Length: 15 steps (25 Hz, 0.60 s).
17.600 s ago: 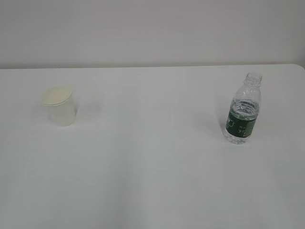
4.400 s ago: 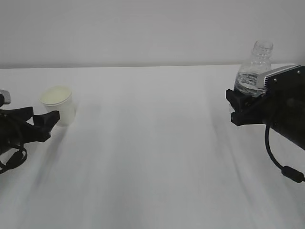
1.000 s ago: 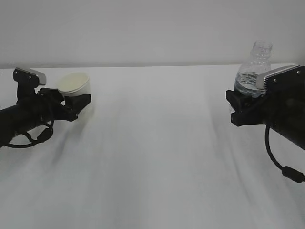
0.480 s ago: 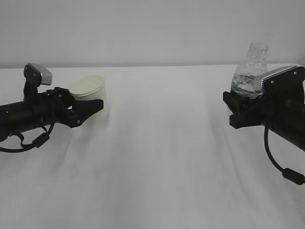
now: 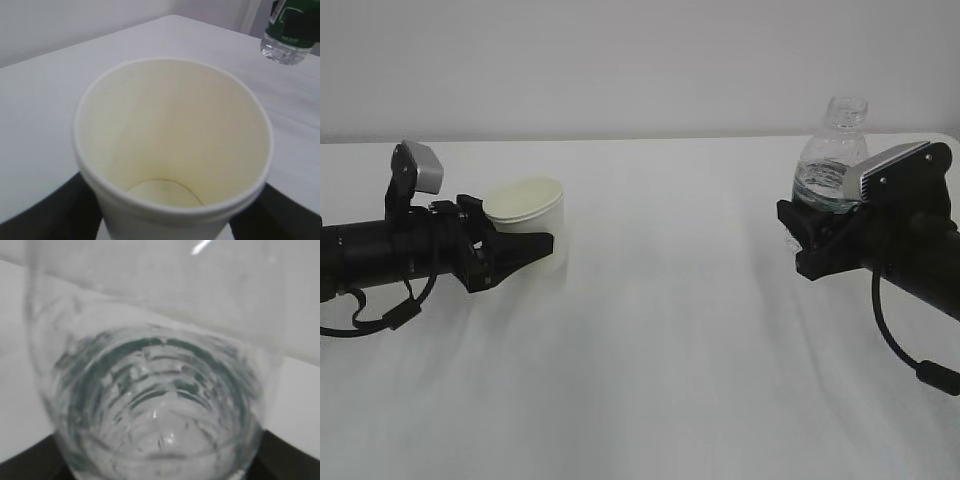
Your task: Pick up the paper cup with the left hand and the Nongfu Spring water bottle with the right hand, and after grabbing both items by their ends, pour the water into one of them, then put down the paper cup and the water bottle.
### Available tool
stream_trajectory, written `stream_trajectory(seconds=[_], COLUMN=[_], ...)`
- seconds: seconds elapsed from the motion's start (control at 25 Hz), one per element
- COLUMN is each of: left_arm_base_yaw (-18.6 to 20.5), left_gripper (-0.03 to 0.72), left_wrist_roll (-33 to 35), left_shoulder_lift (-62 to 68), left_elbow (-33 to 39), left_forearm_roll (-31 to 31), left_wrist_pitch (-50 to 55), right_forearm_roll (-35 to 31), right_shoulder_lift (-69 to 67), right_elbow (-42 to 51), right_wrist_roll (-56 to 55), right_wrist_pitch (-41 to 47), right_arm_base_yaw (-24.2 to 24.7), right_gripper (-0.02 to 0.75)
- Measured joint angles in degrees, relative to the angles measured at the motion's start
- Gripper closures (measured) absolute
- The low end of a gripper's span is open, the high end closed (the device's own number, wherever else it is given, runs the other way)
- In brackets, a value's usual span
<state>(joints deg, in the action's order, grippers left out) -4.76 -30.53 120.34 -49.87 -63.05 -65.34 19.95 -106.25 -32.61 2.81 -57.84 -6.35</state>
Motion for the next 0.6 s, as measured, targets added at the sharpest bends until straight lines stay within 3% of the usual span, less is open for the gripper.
stream_trajectory(seconds=[0.6], left_arm_base_yaw=[-10.81], left_gripper=[0.176], left_wrist_roll=[-0.02], left_shoulder_lift=[0.00], left_elbow=[0.00], left_forearm_roll=[-2.10], left_wrist_pitch=[-0.23], right_forearm_roll=[8.73], right_shoulder_lift=[0.00], right_elbow=[0.00], right_wrist_roll=[0.00], right_wrist_pitch=[3.59], right_arm_base_yaw=[0.00], right_gripper=[0.274])
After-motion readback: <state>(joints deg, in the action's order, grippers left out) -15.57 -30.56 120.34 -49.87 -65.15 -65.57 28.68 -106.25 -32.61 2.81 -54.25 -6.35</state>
